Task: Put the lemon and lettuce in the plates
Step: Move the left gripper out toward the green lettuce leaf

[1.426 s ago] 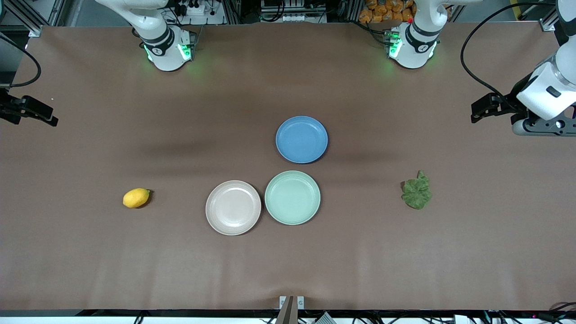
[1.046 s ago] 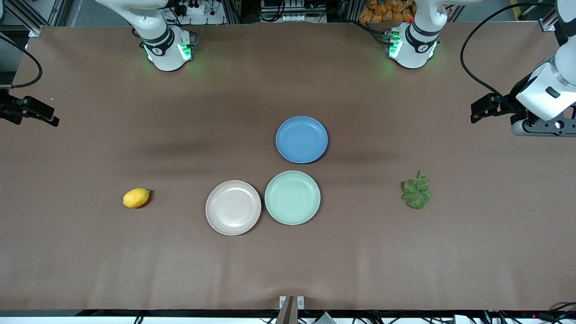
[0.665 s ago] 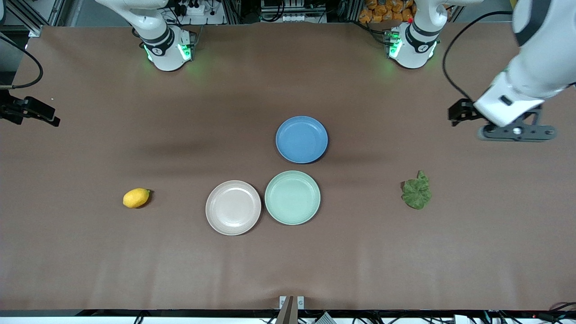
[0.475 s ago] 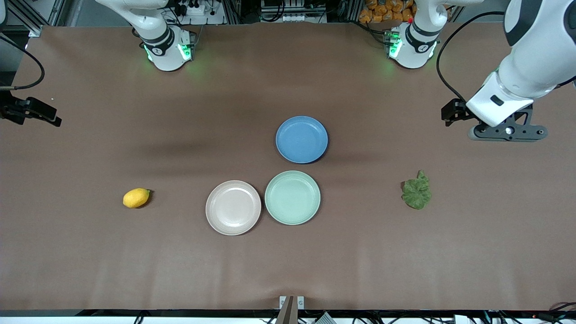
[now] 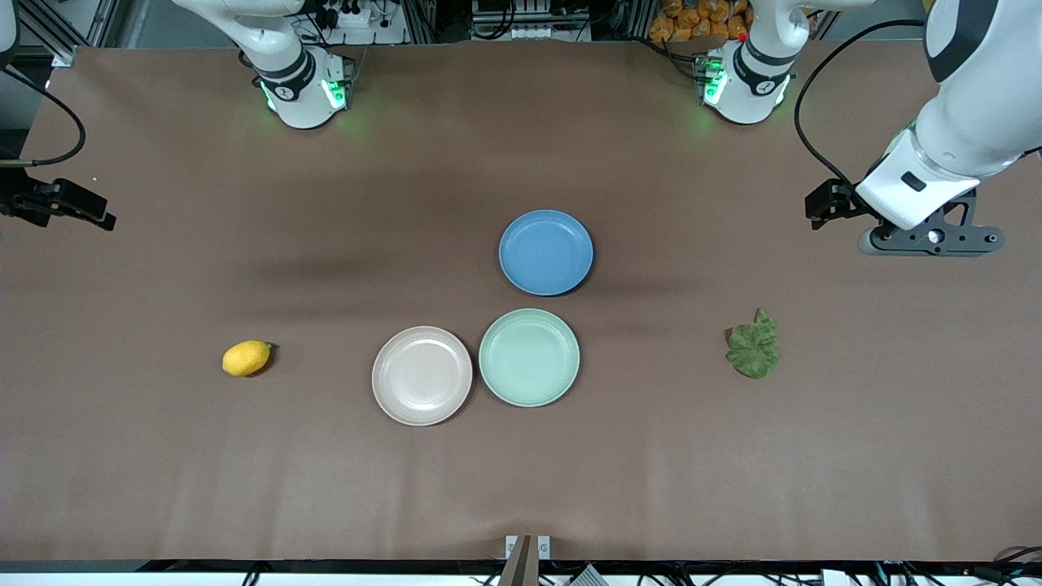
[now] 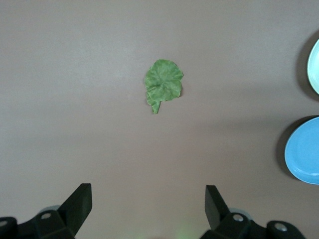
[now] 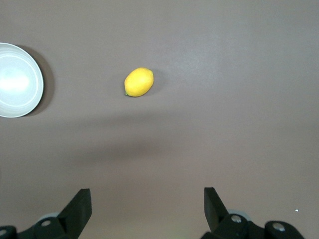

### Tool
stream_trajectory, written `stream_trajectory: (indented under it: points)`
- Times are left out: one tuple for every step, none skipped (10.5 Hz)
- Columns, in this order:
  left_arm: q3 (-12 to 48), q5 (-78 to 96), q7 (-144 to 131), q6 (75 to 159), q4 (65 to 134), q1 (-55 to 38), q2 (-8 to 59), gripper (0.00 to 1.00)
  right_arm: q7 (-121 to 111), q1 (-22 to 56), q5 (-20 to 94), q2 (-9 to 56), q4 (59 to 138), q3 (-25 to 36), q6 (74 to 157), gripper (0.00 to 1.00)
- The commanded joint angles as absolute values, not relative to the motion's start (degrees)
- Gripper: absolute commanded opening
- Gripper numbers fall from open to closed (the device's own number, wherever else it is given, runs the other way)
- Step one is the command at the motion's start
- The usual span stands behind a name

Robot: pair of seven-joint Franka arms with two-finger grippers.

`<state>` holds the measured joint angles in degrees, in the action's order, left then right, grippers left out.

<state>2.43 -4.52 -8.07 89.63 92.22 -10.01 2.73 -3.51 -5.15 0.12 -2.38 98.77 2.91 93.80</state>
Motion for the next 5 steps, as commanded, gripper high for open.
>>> stream_trajectory:
  points:
    - [2.37, -2.37, -7.73, 89.03, 91.41, -8.44, 2.64, 1.0, -4.04, -5.89, -0.09, -2.55, 99.93, 2.64, 94.66, 1.0]
    - [2.37, -2.37, -7.73, 89.03, 91.41, -8.44, 2.64, 1.0, -4.04, -5.89, -0.09, -2.55, 99.93, 2.64, 94.66, 1.0]
    - [2.37, -2.29, -7.65, 89.03, 91.41, -8.44, 2.64, 1.0, -4.04, -5.98, -0.09, -2.37, 100.02, 2.64, 95.27, 1.0]
    - [2.37, -2.29, -7.65, 89.03, 91.41, -8.35, 2.64, 1.0, -4.04, -6.06, -0.09, -2.37, 100.19, 2.64, 95.45, 1.0]
    - [2.11, -2.29, -7.56, 89.03, 91.41, -8.35, 2.72, 1.0, -4.04, -6.06, -0.09, -2.2, 100.28, 2.64, 95.54, 1.0]
